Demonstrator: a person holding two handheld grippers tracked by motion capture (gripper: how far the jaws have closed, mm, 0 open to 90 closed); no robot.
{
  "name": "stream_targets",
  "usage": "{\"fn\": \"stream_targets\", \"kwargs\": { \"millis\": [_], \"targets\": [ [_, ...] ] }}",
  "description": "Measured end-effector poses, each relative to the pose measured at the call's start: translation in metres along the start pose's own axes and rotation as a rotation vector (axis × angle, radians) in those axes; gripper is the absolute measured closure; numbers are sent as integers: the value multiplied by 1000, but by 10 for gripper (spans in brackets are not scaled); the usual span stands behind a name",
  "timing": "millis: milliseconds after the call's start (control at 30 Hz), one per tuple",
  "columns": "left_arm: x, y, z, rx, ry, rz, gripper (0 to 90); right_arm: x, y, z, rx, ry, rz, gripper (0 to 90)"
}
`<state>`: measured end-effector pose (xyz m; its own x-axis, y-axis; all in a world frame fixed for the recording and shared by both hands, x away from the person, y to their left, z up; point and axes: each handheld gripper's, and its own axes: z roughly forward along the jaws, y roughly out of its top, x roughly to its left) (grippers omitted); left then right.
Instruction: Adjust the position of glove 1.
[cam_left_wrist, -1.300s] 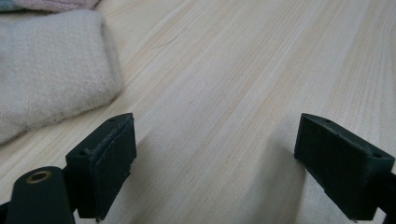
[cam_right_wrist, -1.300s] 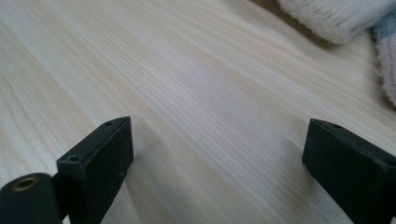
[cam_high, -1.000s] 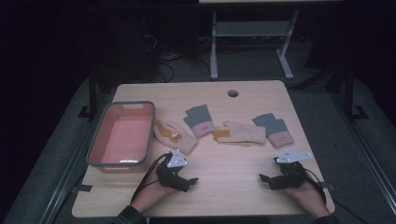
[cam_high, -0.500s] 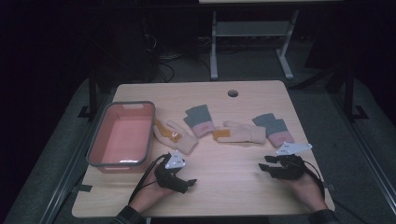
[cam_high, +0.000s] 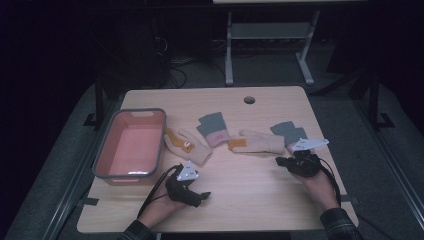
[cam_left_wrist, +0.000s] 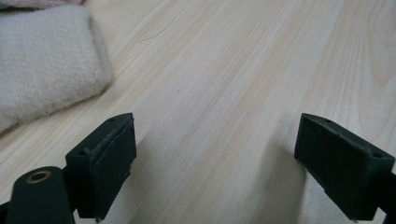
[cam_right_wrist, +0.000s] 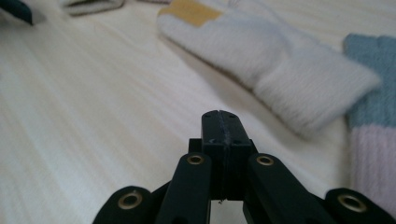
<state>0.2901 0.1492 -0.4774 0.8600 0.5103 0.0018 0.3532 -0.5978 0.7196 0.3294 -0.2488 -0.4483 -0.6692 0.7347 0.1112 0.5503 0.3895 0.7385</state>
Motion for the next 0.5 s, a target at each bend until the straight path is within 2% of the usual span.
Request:
{"fn": "stream_targets", "kwargs": {
  "millis": [67, 200, 267, 367, 500],
  "targets": [
    [0, 0, 0, 0, 0, 0, 121, -2, 5, 2, -20, 8, 7, 899],
    [0, 0, 0, 0, 0, 0, 121, -8, 15, 7, -22, -16, 3, 899],
    [0, 0, 0, 3, -1, 0, 121, -12, 19, 9, -40, -24, 9, 899],
    [0, 0, -1, 8, -1, 0, 121, -18, 22, 13, -24, -35, 14, 899],
    [0, 0, 0, 4, 0, 0, 121, -28, 27, 21, -39, -53, 29, 900]
  ]
}}
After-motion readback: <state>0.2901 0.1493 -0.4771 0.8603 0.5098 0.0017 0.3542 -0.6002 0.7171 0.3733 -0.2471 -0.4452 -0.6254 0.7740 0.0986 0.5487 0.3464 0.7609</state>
